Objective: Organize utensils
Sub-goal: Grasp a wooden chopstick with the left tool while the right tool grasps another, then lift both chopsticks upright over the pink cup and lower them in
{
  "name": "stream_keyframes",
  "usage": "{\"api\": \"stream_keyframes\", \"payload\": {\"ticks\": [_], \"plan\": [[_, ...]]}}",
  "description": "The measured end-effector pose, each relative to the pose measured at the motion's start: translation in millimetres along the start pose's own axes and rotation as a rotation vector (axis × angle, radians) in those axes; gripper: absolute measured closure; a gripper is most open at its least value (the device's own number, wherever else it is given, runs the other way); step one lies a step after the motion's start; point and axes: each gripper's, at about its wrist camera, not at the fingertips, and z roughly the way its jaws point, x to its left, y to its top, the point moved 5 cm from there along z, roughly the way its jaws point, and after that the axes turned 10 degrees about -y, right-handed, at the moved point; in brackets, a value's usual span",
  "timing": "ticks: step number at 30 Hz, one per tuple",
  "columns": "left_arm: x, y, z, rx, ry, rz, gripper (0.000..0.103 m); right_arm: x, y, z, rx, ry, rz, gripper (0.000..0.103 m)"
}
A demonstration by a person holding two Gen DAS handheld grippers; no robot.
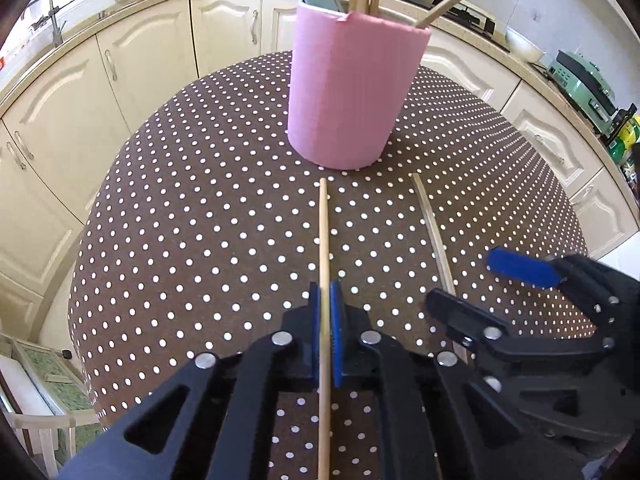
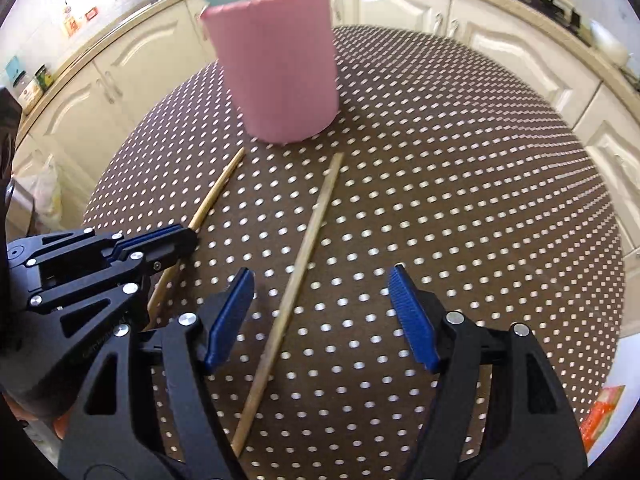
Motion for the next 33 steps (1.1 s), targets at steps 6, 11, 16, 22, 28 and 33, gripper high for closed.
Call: {"api": "stream_keyframes", "payload": {"ticks": [6, 11, 16, 22, 28, 33], "plan": [[-2, -4, -13, -0.034, -0.019, 0.019, 0.098, 0, 4, 1, 0.045, -0.024, -0.078, 0.08], [-9, -4, -34, -0.098, -0.049, 0.032, 0.098, -18, 8, -1, 0.009, 0.051, -0.008, 0.097], [-19, 4, -61, -0.199, -0.058, 0.072, 0.098, -29, 3, -18, -0.071, 0.107, 0.035, 0.097], [-40, 9, -98, -0.333, -0.082, 0.126, 0.098, -38, 8, -65, -0.221, 0.176, 0.087, 0.097], [-59, 18, -126, -0.453, -0.106, 0.171, 0.098, -48, 5, -113, -0.365, 0.229, 0.108, 0.097], [-68, 26, -137, -0.511, -0.131, 0.187, 0.098, -53, 9, -136, -0.44, 0.244, 0.123, 0.097]]}}
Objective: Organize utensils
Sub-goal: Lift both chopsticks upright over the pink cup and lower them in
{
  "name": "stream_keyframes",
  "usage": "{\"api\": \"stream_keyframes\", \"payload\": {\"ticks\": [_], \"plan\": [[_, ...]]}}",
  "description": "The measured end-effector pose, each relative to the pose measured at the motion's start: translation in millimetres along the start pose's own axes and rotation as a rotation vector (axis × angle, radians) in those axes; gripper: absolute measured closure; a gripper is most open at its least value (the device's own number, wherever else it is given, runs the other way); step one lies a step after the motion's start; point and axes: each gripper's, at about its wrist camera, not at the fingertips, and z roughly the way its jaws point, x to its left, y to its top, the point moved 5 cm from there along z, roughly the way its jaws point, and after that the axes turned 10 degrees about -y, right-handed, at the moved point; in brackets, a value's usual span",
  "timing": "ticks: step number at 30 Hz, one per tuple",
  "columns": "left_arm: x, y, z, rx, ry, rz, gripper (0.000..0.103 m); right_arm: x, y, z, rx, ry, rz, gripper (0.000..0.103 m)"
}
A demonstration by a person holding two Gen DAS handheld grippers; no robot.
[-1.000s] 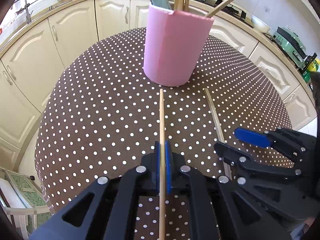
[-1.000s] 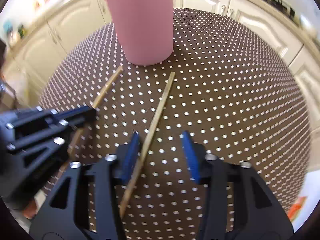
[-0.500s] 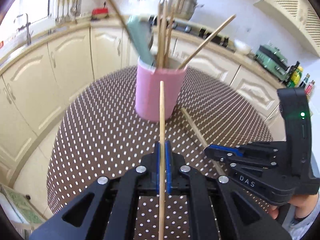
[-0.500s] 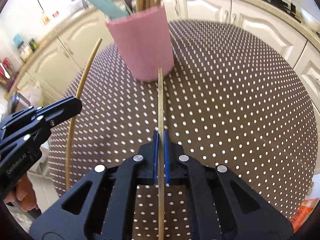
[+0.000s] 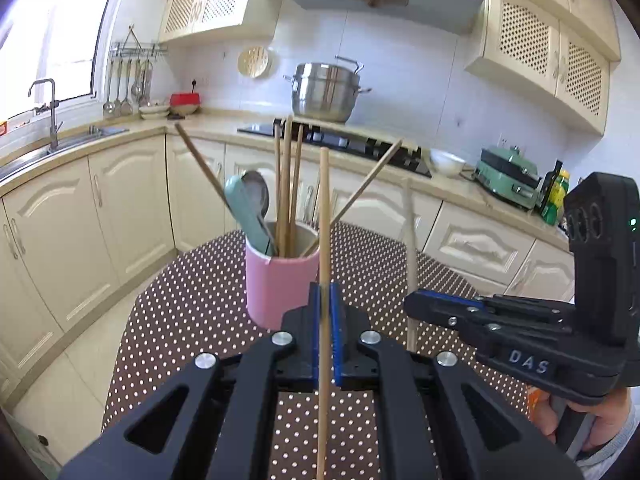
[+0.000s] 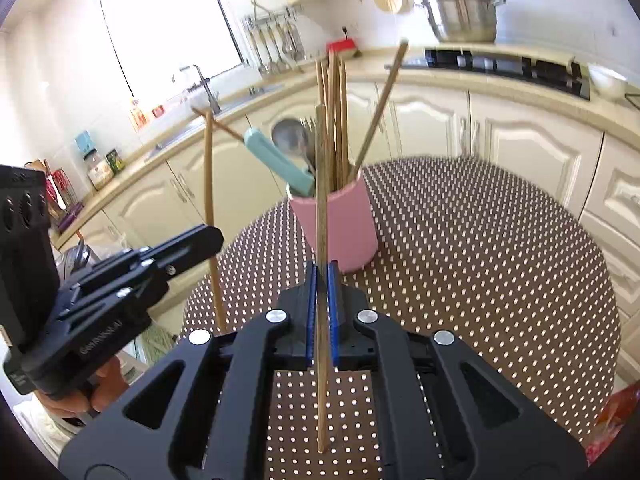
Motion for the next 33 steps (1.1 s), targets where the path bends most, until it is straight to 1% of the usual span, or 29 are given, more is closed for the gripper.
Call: {"api": "stream_keyframes", "payload": {"ticks": [3, 7, 17, 19, 21, 23, 25, 29, 33], "plan": [[-3, 9, -3, -0.041, -0.014, 0.001, 0.098, 6, 6, -9, -0.044, 0.007, 0.008, 0.097], [-4, 21, -12, -0.104, -0.043, -0.003, 0.098, 3, 21, -16, -0.12, 0.022, 0.049, 0.097], [1, 59, -28, -0.304, -0.124, -0.02, 0.098, -3, 53, -30, -0.317, 0.008, 0.081, 0.097], [3, 67, -29, -0.354, -0.12, -0.02, 0.098, -1, 61, -32, -0.357, 0.001, 0.072, 0.097], [5, 75, -29, -0.405, -0.1, -0.006, 0.098, 2, 70, -33, -0.394, -0.008, 0.064, 0.097], [5, 83, -27, -0.445, -0.083, 0.007, 0.098, 6, 79, -32, -0.424, -0.018, 0.049, 0.097], [6, 89, -24, -0.48, -0.081, 0.009, 0.098, 9, 88, -33, -0.469, -0.028, 0.04, 0.097], [12, 101, -15, -0.538, -0.065, 0.005, 0.098, 14, 105, -30, -0.534, -0.041, 0.02, 0.097], [15, 112, 3, -0.546, -0.035, 0.015, 0.098, 18, 117, -22, -0.582, -0.052, 0.004, 0.097]]}}
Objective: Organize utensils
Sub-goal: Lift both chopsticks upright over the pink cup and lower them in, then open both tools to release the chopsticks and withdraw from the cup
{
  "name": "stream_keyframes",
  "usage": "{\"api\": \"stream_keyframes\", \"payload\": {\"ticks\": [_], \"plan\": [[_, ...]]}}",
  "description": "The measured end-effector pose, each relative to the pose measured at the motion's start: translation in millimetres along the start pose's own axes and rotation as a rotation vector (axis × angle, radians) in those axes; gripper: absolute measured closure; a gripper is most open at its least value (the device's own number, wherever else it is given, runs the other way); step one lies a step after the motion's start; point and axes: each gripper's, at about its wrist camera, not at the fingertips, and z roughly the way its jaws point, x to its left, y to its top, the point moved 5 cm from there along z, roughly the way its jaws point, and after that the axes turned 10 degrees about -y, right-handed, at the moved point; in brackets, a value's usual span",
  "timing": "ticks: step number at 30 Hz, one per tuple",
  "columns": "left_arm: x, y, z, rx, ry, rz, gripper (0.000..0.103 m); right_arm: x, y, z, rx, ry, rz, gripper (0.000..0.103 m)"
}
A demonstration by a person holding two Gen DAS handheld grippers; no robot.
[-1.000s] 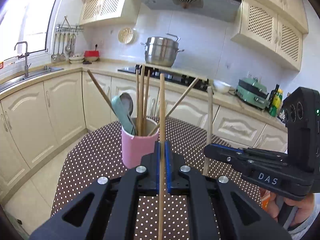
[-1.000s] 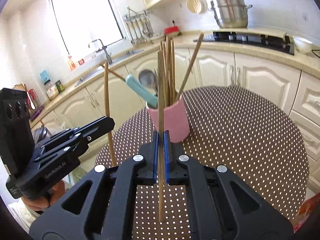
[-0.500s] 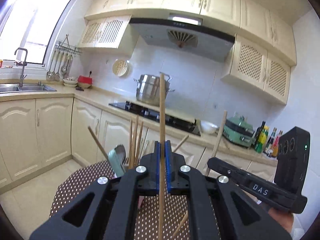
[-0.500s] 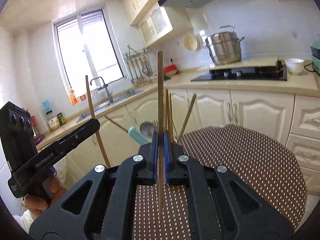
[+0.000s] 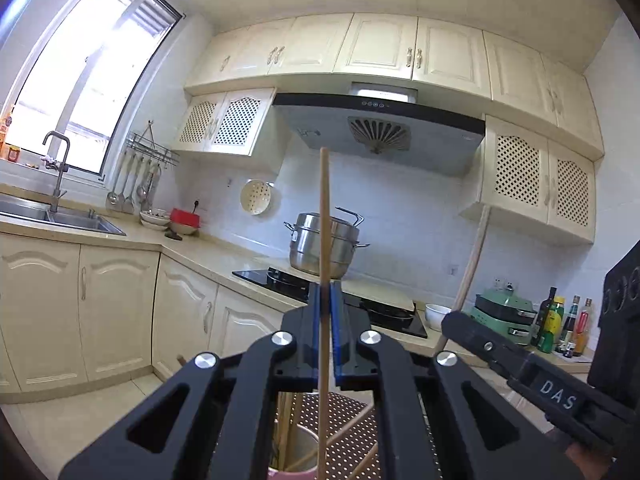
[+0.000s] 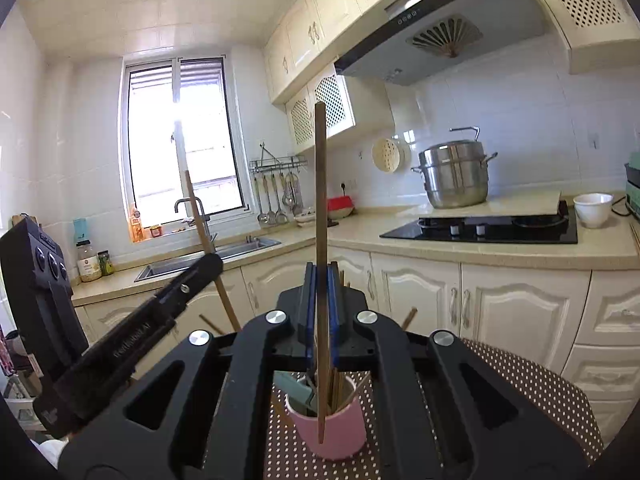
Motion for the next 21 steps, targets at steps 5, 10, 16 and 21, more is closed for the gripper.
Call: {"api": "stream_keyframes", "payload": {"ticks": [5, 10, 16, 21], "plan": [[10, -7, 20, 0.01, 0.039, 0.014, 0.098, 3, 3, 17, -0.036, -0.003, -0.008, 0.097], [21, -18, 38, 0.049, 0.058, 0.022, 0.098, 5, -4, 36, -0.02, -0.002, -0.015, 0.097], [32, -34, 47, 0.099, 0.084, 0.013, 0.097, 6, -19, 52, 0.026, -0.004, -0.02, 0.097], [37, -39, 45, 0.13, 0.087, -0.008, 0.063, 8, -26, 54, 0.05, -0.006, -0.029, 0.097]]}}
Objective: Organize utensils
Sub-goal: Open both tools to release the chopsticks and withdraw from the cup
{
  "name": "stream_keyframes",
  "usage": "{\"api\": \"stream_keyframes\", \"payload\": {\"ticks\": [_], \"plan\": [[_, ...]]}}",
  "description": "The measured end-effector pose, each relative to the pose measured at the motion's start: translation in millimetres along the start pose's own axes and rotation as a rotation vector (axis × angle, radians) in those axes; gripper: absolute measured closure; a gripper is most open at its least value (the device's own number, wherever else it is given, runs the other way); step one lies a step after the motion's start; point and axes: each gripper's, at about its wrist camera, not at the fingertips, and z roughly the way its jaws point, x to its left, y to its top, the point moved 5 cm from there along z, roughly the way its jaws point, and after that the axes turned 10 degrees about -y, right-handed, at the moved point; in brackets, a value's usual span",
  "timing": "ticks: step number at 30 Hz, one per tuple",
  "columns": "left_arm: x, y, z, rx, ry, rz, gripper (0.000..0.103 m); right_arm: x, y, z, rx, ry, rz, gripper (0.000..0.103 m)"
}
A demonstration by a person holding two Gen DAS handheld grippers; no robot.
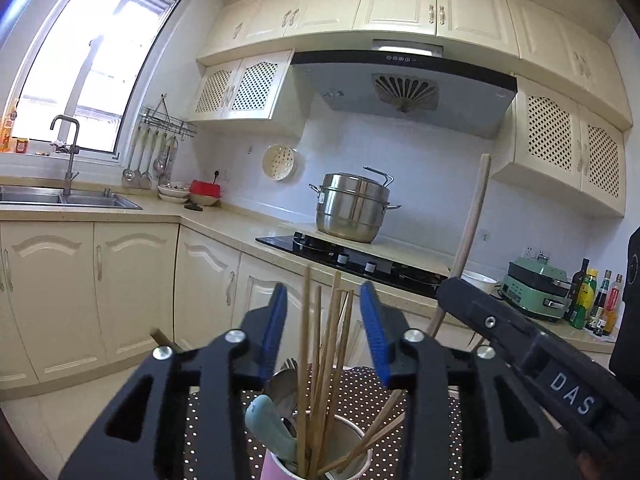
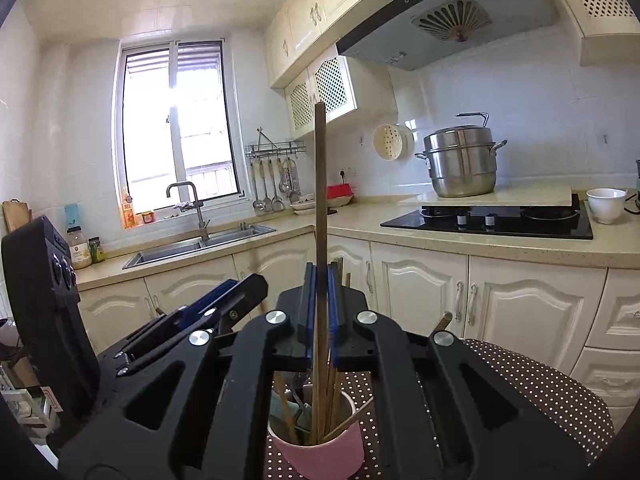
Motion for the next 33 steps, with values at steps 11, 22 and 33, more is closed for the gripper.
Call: {"api": "stream_keyframes", "payload": {"ticks": [11, 22, 33], "plan": [[10, 4, -22, 0.038, 0.077, 0.032, 0.052, 10, -6, 1, 0.043, -0.002, -0.02, 0.097], [5, 19, -53, -0.003, 0.065, 0.049, 0.047, 19, -10, 2, 0.068, -0.025, -0.047, 0.096], [6, 33, -87, -0.027, 0.09, 0.045, 0.042, 21, -1, -18, 0.045, -0.052, -0.05, 0.045]]}}
